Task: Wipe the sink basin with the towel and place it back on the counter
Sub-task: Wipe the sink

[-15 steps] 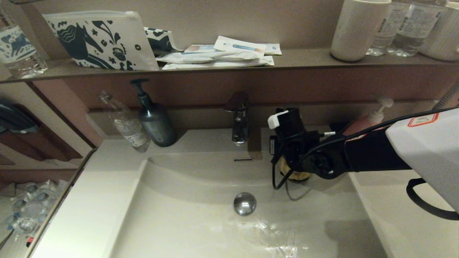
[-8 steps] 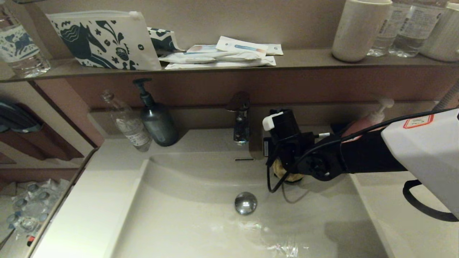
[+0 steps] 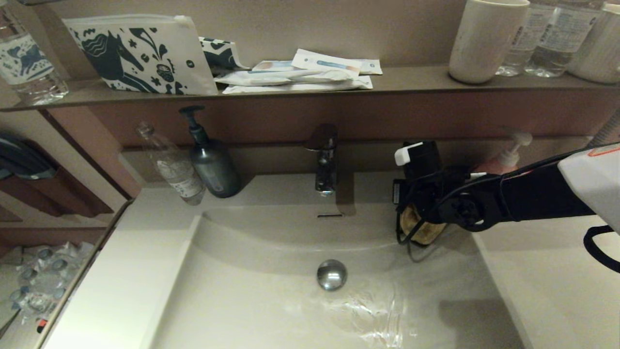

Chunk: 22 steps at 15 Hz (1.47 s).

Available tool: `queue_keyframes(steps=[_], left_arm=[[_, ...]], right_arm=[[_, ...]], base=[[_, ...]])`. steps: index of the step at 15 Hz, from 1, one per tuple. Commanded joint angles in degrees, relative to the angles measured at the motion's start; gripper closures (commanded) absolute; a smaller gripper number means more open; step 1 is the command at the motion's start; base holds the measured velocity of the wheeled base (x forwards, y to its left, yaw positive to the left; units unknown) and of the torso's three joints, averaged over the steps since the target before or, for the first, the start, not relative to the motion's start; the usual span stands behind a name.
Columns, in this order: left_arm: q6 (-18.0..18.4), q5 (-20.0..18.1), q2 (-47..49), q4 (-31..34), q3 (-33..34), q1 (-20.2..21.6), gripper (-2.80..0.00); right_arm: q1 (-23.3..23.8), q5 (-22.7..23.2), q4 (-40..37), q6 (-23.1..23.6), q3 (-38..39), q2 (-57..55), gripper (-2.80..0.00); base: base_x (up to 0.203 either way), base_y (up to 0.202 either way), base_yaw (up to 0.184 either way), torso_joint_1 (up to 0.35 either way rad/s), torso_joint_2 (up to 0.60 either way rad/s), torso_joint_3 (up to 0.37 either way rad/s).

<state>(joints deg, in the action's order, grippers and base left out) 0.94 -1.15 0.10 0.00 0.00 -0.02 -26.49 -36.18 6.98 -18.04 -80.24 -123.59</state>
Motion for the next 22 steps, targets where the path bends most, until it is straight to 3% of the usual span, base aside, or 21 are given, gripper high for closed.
queue_keyframes(steps=[1, 9, 12, 18, 22], left_arm=[[0.0, 0.0, 0.1, 0.0, 0.0, 0.0, 0.00], [0.0, 0.0, 0.1, 0.0, 0.0, 0.0, 0.00], [0.0, 0.0, 0.1, 0.0, 0.0, 0.0, 0.00], [0.0, 0.0, 0.1, 0.0, 0.0, 0.0, 0.00], [0.0, 0.0, 0.1, 0.0, 0.0, 0.0, 0.00]], right_arm=[[-0.9, -0.2, 0.2, -0.1, 0.3, 1.2, 0.00], [-14.1, 0.1, 0.7, -0.4, -0.5, 0.5, 0.00], [-12.8, -0.1, 0.4, -0.4, 0.7, 2.1, 0.00], [-10.4, 0.1, -0.3, -0.4, 11.2, 15.9, 0.00], [-7.8, 0.4, -8.1, -0.6, 19.3, 28.3, 0.00]], base=[[0.000, 0.000, 0.000, 0.000, 0.00, 0.000], [0.000, 0.000, 0.000, 0.000, 0.00, 0.000], [0.000, 0.000, 0.000, 0.000, 0.00, 0.000], [0.000, 0.000, 0.000, 0.000, 0.00, 0.000], [0.000, 0.000, 0.000, 0.000, 0.00, 0.000]])
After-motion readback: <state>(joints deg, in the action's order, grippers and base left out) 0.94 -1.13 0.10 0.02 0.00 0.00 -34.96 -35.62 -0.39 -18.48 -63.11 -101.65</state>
